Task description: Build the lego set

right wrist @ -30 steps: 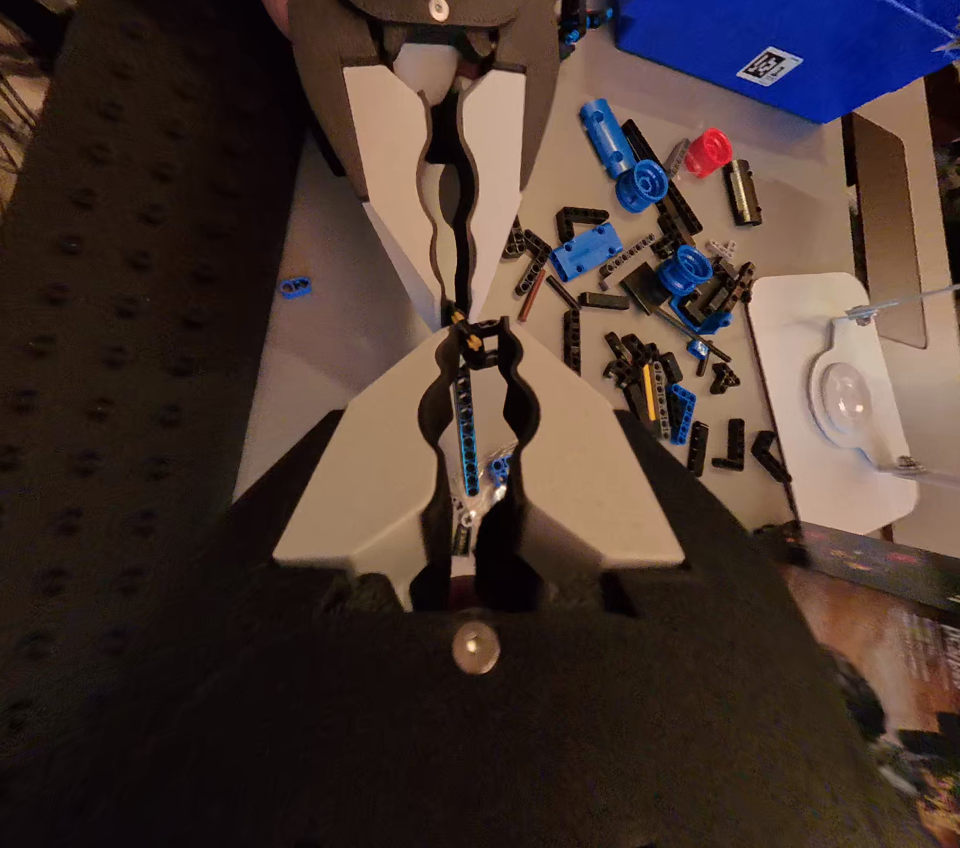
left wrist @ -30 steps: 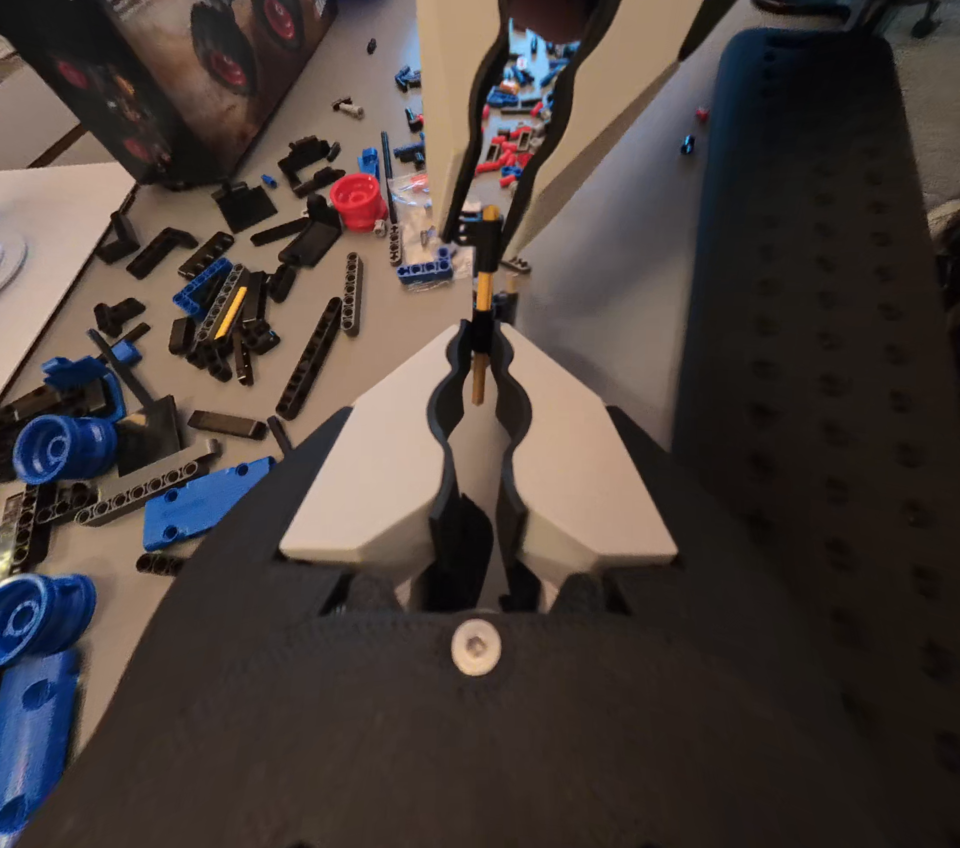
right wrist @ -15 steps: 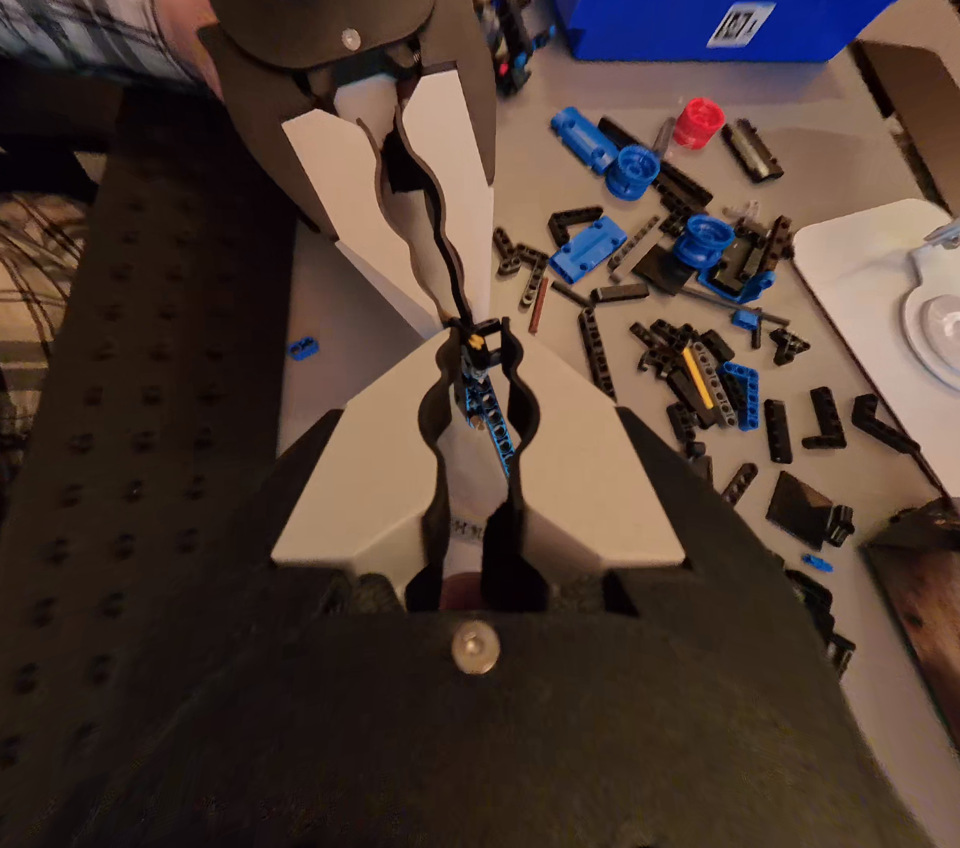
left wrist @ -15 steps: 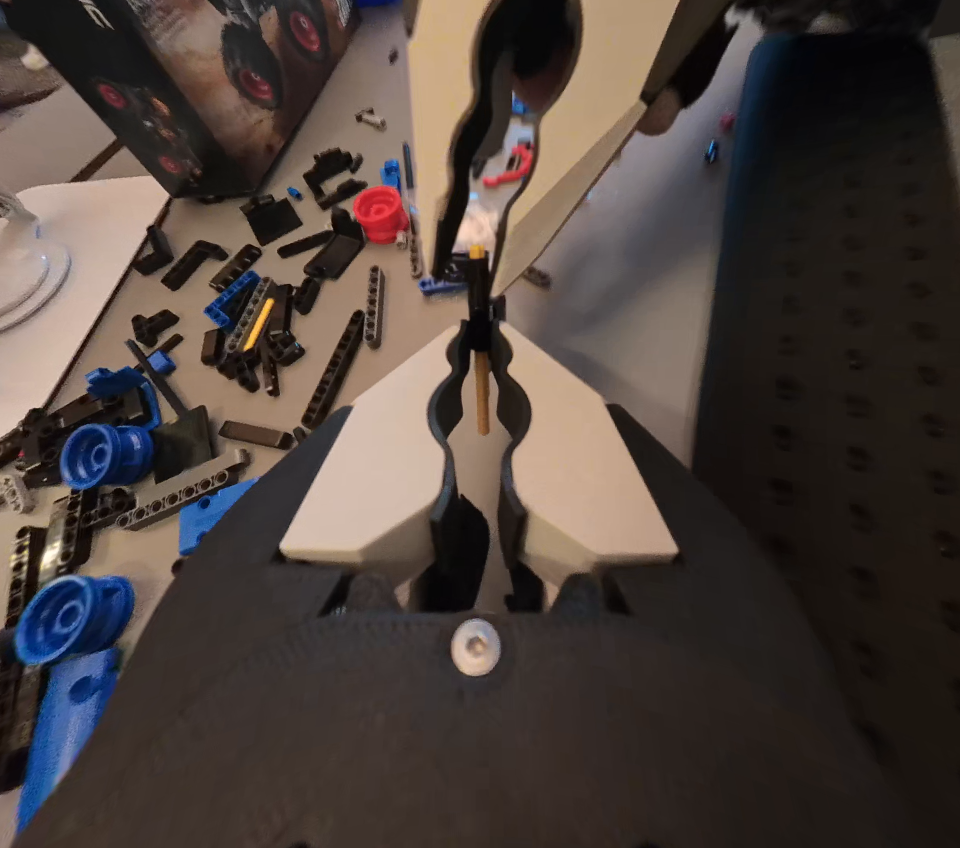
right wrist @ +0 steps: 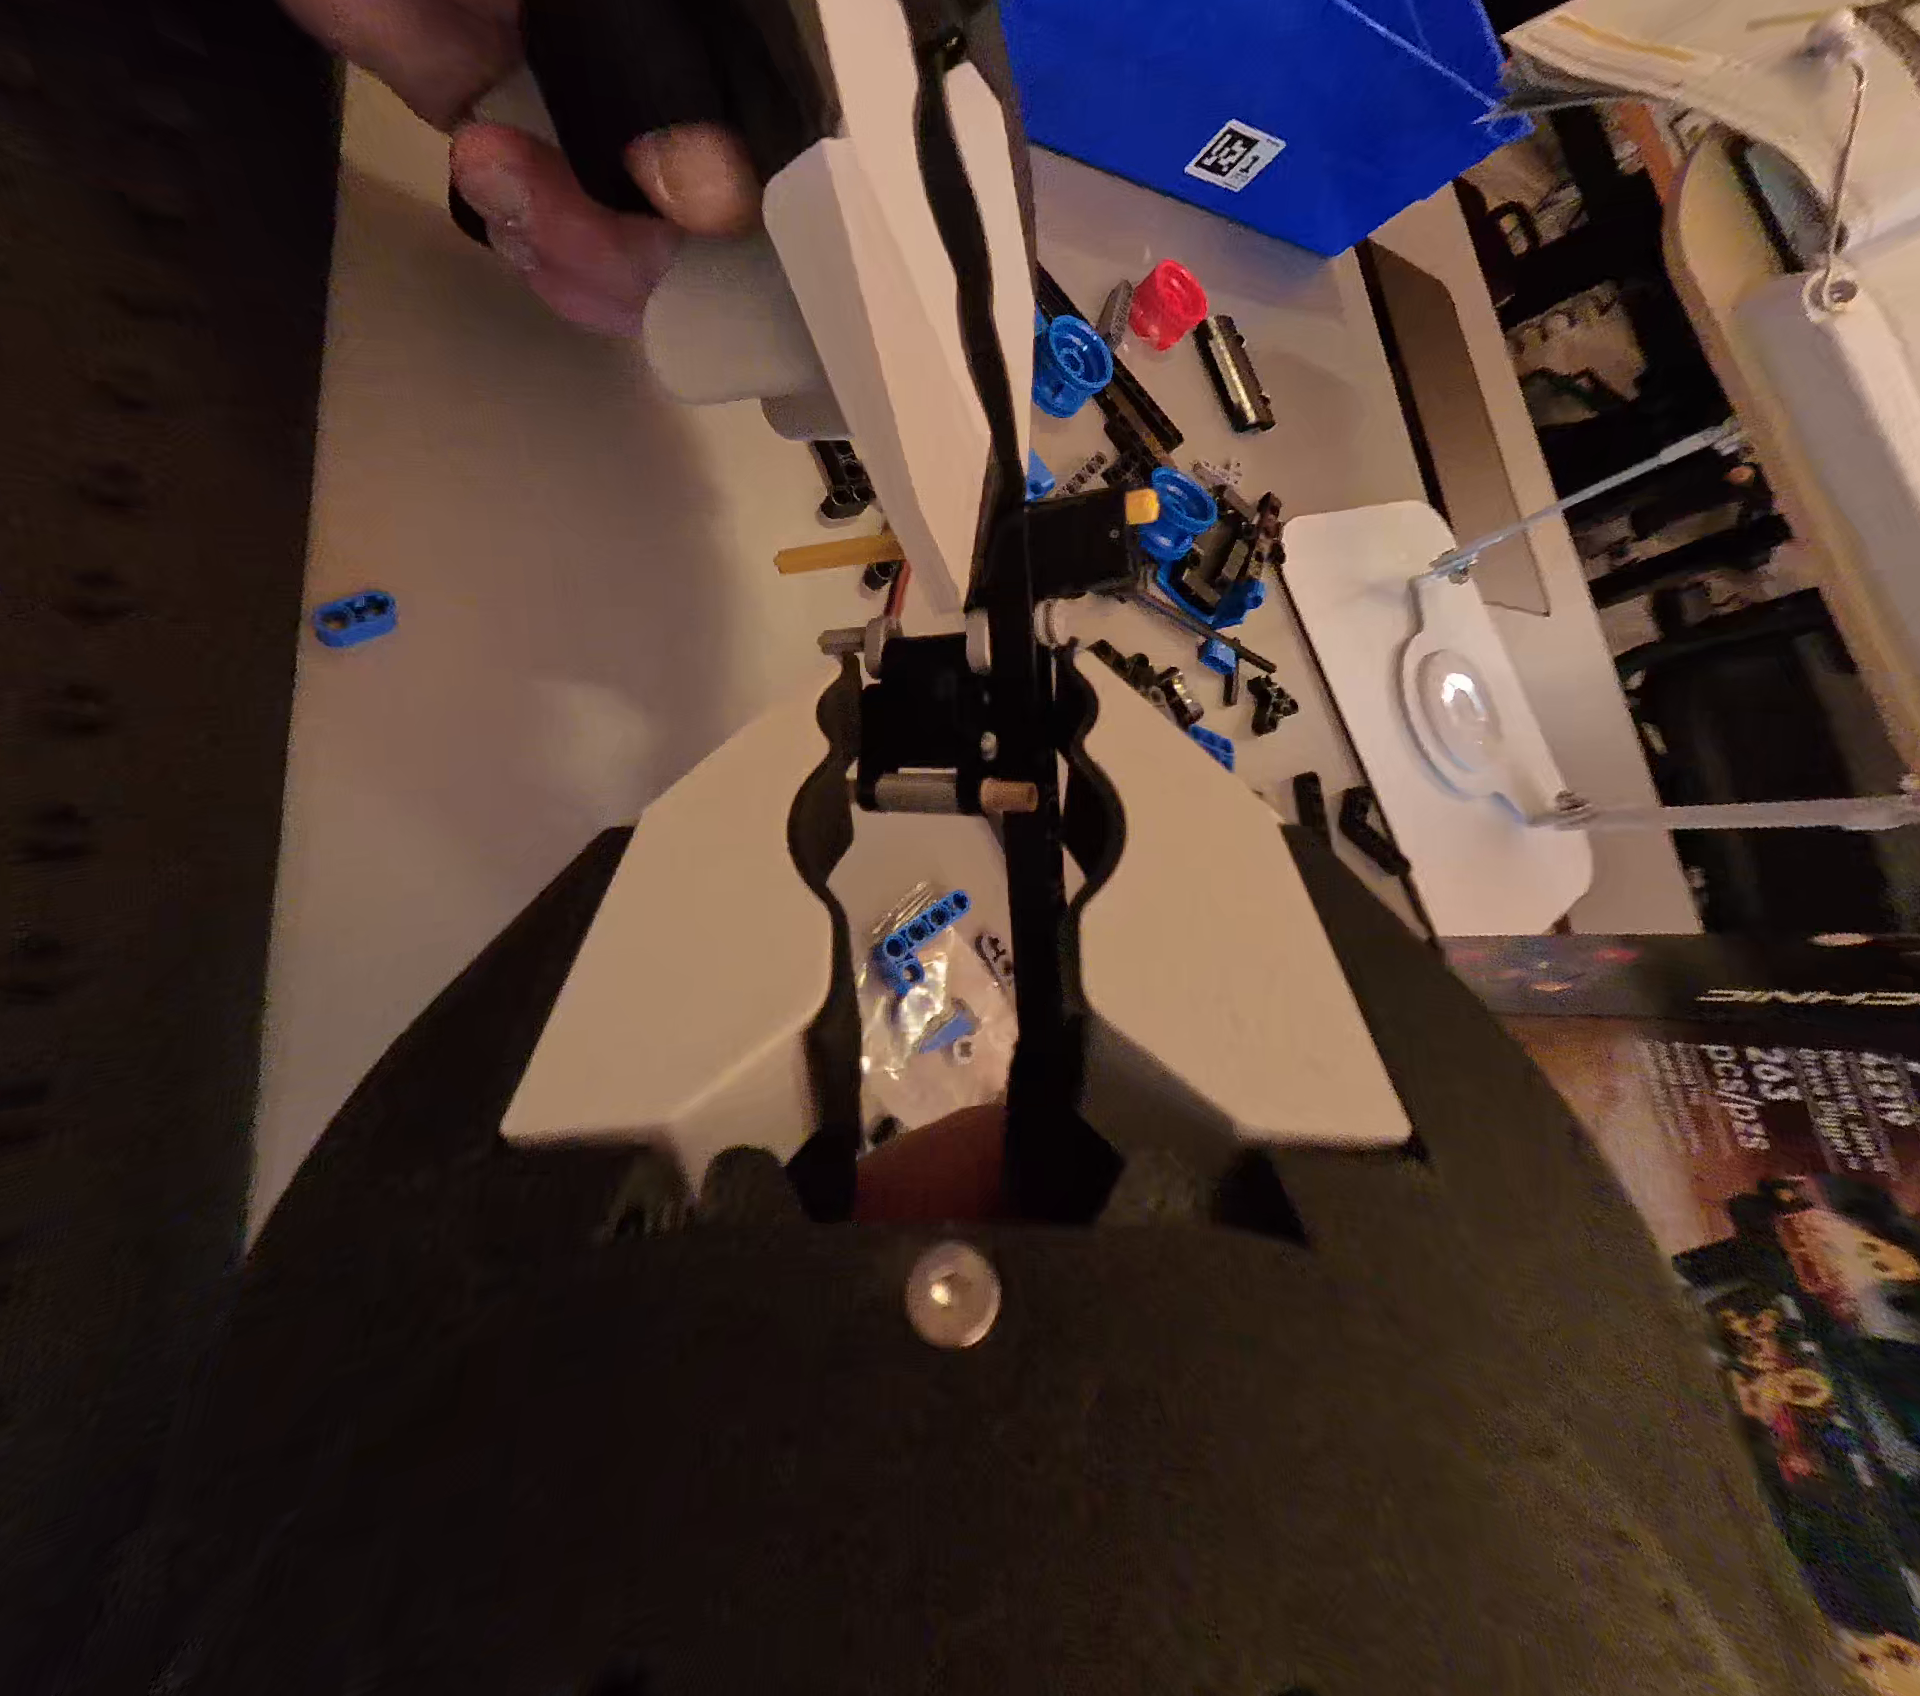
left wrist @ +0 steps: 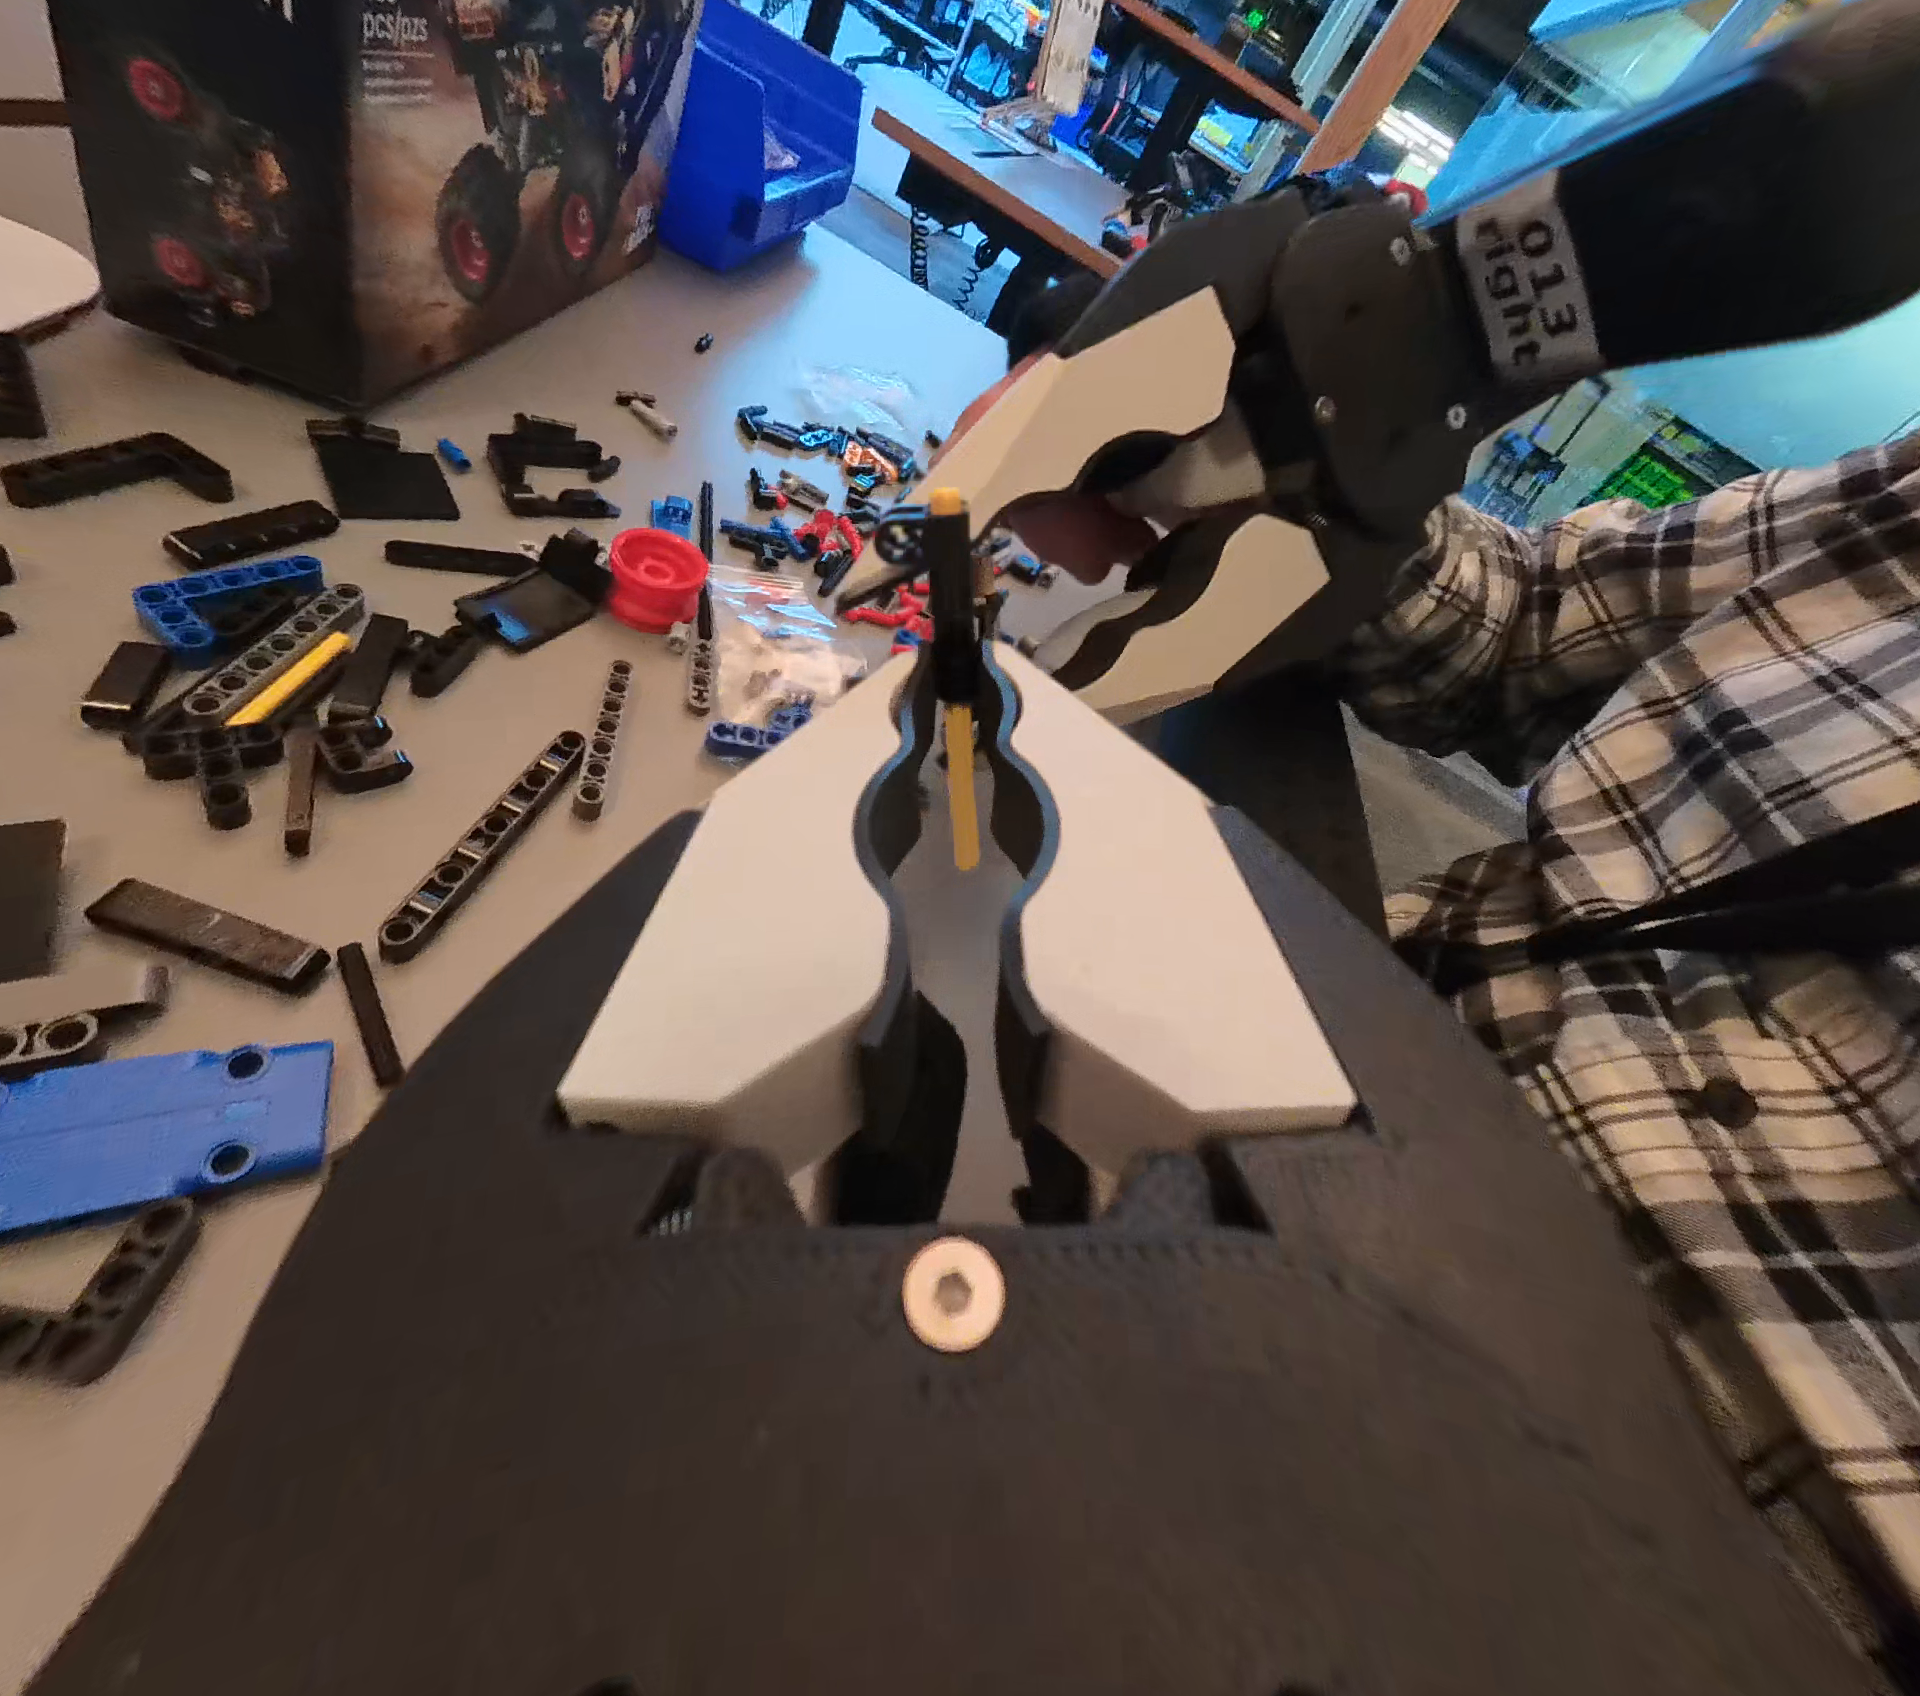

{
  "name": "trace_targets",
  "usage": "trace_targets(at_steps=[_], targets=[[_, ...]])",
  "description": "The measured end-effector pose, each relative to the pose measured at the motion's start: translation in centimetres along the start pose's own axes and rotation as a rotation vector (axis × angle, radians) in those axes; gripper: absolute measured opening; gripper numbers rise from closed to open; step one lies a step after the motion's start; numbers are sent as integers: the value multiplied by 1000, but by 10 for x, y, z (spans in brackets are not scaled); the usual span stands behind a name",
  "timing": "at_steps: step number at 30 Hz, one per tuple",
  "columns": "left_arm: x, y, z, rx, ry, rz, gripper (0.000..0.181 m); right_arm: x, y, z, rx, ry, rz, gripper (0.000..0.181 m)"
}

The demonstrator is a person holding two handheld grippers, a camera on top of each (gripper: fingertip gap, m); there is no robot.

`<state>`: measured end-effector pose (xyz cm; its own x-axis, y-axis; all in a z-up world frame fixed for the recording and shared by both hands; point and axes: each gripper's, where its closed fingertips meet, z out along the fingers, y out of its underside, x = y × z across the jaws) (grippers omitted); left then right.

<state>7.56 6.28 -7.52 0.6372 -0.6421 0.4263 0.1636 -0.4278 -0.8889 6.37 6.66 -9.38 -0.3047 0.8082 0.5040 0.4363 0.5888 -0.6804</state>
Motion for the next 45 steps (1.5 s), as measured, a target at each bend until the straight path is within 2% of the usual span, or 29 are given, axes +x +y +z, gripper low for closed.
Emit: trace_targets(at_steps=[2, 4, 6, 10, 11, 13, 20, 23, 26, 29, 35, 38, 41, 43, 45], targets=[[2, -4, 0, 21, 1, 22, 6, 1, -3, -2, 45, -26, 61, 36], [2, -9, -3, 44, 2, 28, 20, 4, -6, -6, 121, -82, 199, 36], [2, -7, -5, 40, 11, 20, 25, 8, -8, -12, 181, -115, 279, 36], [23, -5, 0, 27, 107, 47, 17, 9, -10, -18, 266, -169, 366, 36], [25, -6, 1, 28, 102, 61, 19, 10, -10, -18, 283, -175, 385, 36], [25, -8, -1, 36, 95, 71, 9, 14, -13, -21, 325, -188, 436, 36], [34, -14, -6, 61, 60, 155, 6, 14, -20, -26, 442, -305, 612, 36], [36, -14, -13, 72, 81, 150, 20, 15, -21, -27, 458, -318, 651, 36], [41, -26, -27, 132, 92, 206, 31, 15, -28, -35, 528, -385, 708, 36], [31, -37, -38, 153, -5, 322, 32, 11, -38, -48, 624, -517, 763, 36], [17, -50, -33, 58, -254, 722, 42, 2, -56, -65, 714, -667, 770, 36], [29, -53, -21, 46, -175, 755, 42, -6, -66, -67, 732, -712, 742, 36], [43, -59, -16, 95, -13, 654, 37, -13, -72, -71, 756, -765, 717, 36], [54, -56, -15, 99, 126, 572, 28, -16, -74, -73, 769, -792, 706, 36], [60, -55, -15, 113, 194, 531, 18, -19, -75, -75, 776, -817, 697, 36]])
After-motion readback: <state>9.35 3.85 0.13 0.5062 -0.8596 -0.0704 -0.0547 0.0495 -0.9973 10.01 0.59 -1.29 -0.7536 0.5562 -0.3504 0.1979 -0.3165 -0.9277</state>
